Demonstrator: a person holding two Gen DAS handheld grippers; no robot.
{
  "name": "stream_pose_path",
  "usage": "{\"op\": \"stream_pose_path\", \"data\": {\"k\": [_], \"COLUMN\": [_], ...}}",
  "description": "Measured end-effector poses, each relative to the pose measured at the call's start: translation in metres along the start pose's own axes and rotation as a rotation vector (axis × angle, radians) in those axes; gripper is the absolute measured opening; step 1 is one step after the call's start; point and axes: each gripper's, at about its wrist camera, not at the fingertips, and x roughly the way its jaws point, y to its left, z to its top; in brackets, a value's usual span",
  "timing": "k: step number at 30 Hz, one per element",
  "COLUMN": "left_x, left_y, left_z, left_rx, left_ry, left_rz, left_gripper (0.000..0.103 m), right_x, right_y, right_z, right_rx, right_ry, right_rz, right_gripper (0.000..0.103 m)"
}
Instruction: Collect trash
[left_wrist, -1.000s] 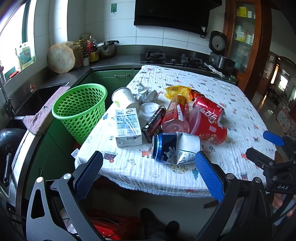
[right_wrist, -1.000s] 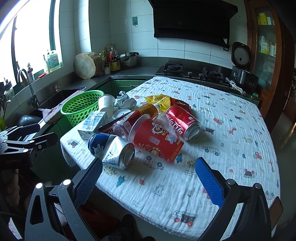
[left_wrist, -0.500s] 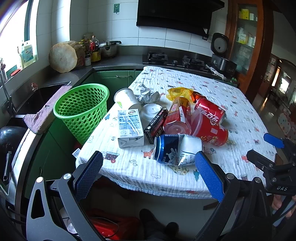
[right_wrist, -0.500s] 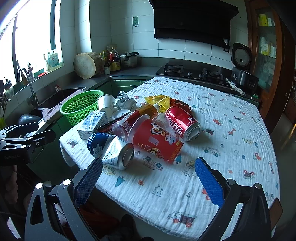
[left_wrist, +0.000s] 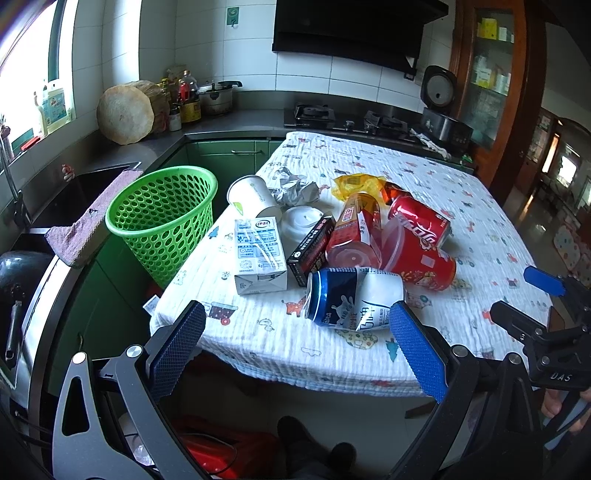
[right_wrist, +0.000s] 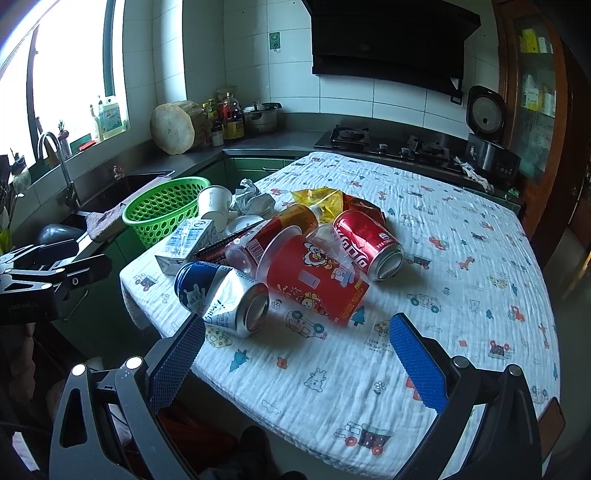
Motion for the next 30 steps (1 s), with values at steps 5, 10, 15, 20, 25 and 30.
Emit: {"op": "stream_pose_path", "data": {"k": [5, 10, 15, 20, 25, 30], "left_x": [0.001, 0.002, 0.003, 0.006, 0.010, 0.015], "left_y": [0.000, -0.002, -0.002, 0.001, 0.002, -0.002], "left_z": [0.001, 0.003, 0.005, 0.005, 0.003, 0.001], "left_rx": [0.002, 0.014, 0.016, 0.008, 0.013, 0.072], "left_ry": [-0.001, -0.004, -0.004, 0.005, 0.004, 0.007], "left_rz": [-0.004, -0.007, -0.013, -0.015, -0.022, -0.015], "left_gripper": [0.098, 0.098, 0.098, 0.097, 0.097, 0.097], "right_x": [0.001, 0.000, 0.000, 0.001, 0.008, 0.017], "right_y": [-0.001, -0.005, -0.008, -0.009, -0.011, -0.017], "right_z": [0.000, 0.000, 0.001, 0.002, 0.004, 0.009], "right_rx": [0.000, 0.007, 0.008, -0.002, -0.017, -0.052], "right_ry": [-0.001, -0.007, -0.009, -0.014, -0.007, 0.015], "right_rz": [-0.004, -0.001, 0.004, 0.017, 0.025, 0.055], "right_gripper": [0.097, 0.097, 0.096, 0.096, 0.094, 0.087]}}
